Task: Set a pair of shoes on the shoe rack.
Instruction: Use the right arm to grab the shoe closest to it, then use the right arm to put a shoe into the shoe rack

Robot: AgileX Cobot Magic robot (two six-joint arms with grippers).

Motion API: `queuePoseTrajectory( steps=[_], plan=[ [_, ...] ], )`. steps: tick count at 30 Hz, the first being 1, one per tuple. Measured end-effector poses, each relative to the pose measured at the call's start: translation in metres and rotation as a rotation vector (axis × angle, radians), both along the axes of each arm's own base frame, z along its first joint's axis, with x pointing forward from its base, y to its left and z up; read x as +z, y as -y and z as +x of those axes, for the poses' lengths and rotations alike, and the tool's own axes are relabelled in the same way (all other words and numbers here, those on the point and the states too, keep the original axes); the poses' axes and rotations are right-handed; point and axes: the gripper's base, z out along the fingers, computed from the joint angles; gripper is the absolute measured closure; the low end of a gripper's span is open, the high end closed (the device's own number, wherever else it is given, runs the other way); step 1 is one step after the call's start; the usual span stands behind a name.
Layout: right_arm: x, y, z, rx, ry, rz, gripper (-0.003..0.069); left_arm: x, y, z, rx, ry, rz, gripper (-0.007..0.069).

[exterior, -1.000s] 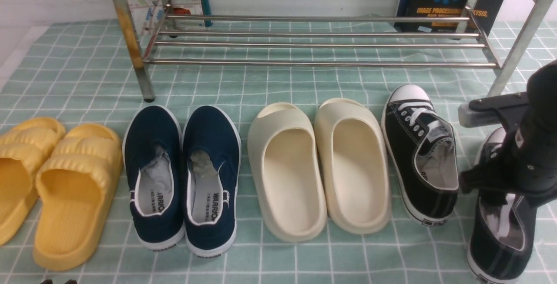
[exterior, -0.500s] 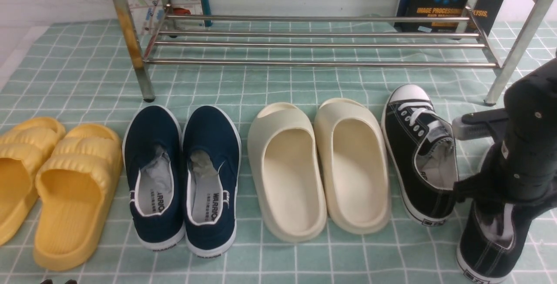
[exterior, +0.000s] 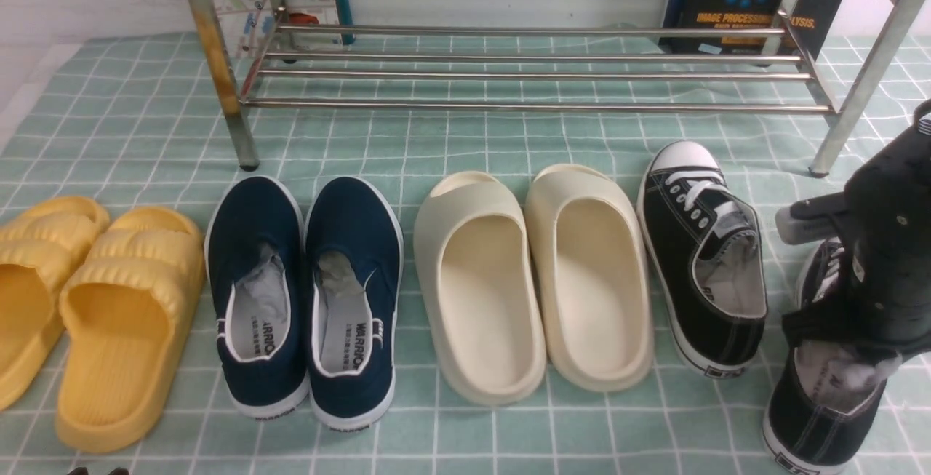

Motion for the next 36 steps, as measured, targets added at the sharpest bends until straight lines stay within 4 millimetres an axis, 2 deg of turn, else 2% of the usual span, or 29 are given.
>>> queuePoseTrajectory(
  steps=[1,4,9,13,16,20,21,23,27,29,30,32,33,36],
  plan=[
    [0.0,0.0,0.0,0.003,-0.001,0.0,0.062,0.0,0.0,0.0,0.0,0.0,0.0,0.0386],
    [0.023,0.0,-0.009,0.036,0.022,0.031,0.0619,0.0,0.0,0.0,0.0,0.0,0.0,0.0386],
    [0.083,0.002,-0.019,0.123,0.168,0.062,0.0619,0.0,0.0,0.0,0.0,0.0,0.0,0.0386],
    [0.106,-0.003,-0.009,0.176,0.307,0.108,0.0619,0.0,0.0,0.0,0.0,0.0,0.0,0.0386],
    [0.107,-0.007,0.002,0.198,0.356,0.119,0.0619,0.0,0.0,0.0,0.0,0.0,0.0,0.0386],
    [0.087,-0.009,0.041,0.204,0.352,0.099,0.0619,0.0,0.0,0.0,0.0,0.0,0.0,0.0386],
    [0.086,-0.009,0.042,0.204,0.35,0.099,0.0619,0.0,0.0,0.0,0.0,0.0,0.0,0.0386],
    [0.082,-0.002,0.061,0.175,0.339,0.085,0.0619,0.0,0.0,0.0,0.0,0.0,0.0,0.0386],
    [0.086,0.011,0.097,0.18,0.372,0.062,0.0619,0.0,0.0,0.0,0.0,0.0,0.0,0.0386],
    [0.086,0.014,0.106,0.174,0.38,0.064,0.0619,0.0,0.0,0.0,0.0,0.0,0.0,0.0386],
    [0.083,0.017,0.12,0.151,0.38,0.076,0.0619,0.0,0.0,0.0,0.0,0.0,0.0,0.0386],
    [0.084,0.018,0.128,0.14,0.386,0.083,0.0619,0.0,0.0,0.0,0.0,0.0,0.0,0.0386],
    [0.08,0.02,0.14,0.126,0.384,0.092,0.0619,0.0,0.0,0.0,0.0,0.0,0.0,0.0386],
    [0.074,0.021,0.158,0.13,0.384,0.089,0.0619,0.0,0.0,0.0,0.0,0.0,0.0,0.0386]
  ],
)
